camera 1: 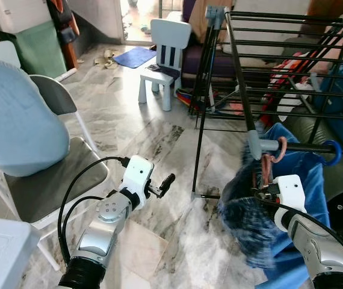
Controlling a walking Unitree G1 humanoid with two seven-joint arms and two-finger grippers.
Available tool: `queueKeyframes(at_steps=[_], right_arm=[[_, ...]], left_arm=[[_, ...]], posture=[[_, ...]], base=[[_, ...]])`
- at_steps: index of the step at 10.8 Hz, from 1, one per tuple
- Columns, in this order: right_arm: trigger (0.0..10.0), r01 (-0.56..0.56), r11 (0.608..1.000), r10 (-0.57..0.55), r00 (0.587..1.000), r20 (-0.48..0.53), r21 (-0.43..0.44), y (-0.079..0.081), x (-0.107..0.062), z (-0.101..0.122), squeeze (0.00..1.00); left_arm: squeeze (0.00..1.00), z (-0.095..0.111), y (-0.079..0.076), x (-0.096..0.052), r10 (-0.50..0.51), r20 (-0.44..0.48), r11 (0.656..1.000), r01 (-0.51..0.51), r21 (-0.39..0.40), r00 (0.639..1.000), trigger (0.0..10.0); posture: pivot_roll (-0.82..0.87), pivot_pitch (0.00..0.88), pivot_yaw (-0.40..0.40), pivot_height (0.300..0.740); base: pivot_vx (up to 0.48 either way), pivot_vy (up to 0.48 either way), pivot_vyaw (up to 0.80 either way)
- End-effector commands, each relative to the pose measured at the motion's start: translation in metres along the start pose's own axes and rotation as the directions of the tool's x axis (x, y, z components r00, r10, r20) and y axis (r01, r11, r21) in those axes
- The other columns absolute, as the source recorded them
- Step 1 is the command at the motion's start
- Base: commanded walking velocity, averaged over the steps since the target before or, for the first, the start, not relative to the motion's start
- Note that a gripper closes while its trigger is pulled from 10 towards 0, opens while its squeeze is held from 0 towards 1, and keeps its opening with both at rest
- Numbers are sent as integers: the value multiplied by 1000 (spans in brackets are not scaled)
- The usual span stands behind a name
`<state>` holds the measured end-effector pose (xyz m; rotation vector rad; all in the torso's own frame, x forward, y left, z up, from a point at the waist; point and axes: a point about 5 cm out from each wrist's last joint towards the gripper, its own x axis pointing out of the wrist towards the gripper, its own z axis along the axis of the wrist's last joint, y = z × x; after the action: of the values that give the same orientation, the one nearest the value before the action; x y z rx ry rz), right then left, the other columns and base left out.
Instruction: Hang hanger
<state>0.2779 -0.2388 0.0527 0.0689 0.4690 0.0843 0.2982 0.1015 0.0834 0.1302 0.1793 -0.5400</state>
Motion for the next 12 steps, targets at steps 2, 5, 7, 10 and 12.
queueKeyframes(at_steps=[2, 5, 7, 10, 12], right_arm=[[0, 42, 998, -42, 999, 8, -36, -8, -5, -1, 0], [0, 65, 996, -65, 998, 8, -62, -14, -9, -6, 0], [0, 53, 995, -52, 999, 12, -83, -12, -8, -7, 0], [0, 159, 979, -126, 963, 239, -124, -11, -17, 23, 0], [0, 209, 973, -171, 937, 303, -95, -7, -31, 26, 0]], left_arm=[[0, 3, -3, 1, -18, 5, 1000, 18, -4, 1000, 10000], [0, 4, -4, 3, -25, 8, 1000, 25, -8, 1000, 10000], [0, 5, -5, 3, -21, 9, 1000, 21, -10, 1000, 10000], [0, 10, -5, 3, -17, 49, 1000, 18, -19, 999, 10000], [0, 12, -6, 3, -6, 61, 1000, 7, -11, 998, 10000]], posture=[[6, 0, -36, 740], [4, 0, -36, 740], [6, 0, -40, 740], [9, 0, -45, 740], [7, 0, -51, 740]], base=[[0, 0, 0], [0, 0, 0], [0, 0, 0], [0, 0, 0], [0, 0, 0]])
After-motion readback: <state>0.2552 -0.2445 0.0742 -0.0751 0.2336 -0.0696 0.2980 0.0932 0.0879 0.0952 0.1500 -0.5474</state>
